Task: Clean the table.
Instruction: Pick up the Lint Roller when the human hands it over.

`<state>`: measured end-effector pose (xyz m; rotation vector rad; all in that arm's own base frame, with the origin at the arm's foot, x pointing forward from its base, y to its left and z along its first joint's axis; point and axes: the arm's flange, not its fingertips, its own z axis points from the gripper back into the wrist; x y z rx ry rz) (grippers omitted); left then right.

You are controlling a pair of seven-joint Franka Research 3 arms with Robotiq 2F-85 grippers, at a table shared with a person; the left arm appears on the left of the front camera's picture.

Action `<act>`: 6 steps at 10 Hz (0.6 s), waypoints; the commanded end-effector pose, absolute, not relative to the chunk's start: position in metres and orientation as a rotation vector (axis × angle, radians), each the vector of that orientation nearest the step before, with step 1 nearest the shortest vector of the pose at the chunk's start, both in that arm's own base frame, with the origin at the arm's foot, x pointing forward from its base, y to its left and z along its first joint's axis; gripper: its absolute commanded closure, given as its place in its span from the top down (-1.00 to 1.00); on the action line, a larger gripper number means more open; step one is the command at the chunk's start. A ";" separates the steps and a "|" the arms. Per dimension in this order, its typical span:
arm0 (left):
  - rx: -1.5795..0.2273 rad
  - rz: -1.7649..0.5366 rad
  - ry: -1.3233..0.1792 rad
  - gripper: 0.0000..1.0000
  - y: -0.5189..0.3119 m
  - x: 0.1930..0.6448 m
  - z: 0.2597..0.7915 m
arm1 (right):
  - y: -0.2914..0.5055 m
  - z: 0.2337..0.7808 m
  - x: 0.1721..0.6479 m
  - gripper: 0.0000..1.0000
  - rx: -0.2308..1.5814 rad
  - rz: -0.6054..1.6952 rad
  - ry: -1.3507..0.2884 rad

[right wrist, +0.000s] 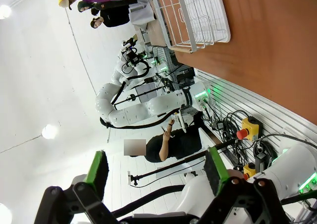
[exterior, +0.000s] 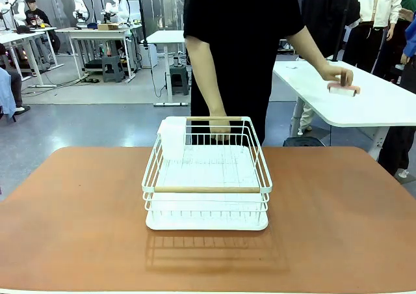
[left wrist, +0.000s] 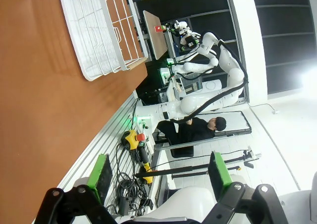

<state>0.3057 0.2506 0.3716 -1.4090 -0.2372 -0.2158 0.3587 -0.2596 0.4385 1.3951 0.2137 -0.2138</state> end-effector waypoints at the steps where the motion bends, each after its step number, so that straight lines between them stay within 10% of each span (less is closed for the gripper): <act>1: -1.403 -0.209 -0.244 1.00 0.254 0.304 0.371 | -0.259 0.443 0.359 1.00 1.403 -0.227 0.213; 6: -1.403 -0.209 -0.244 1.00 0.254 0.304 0.371 | -0.259 0.443 0.359 1.00 1.403 -0.227 0.213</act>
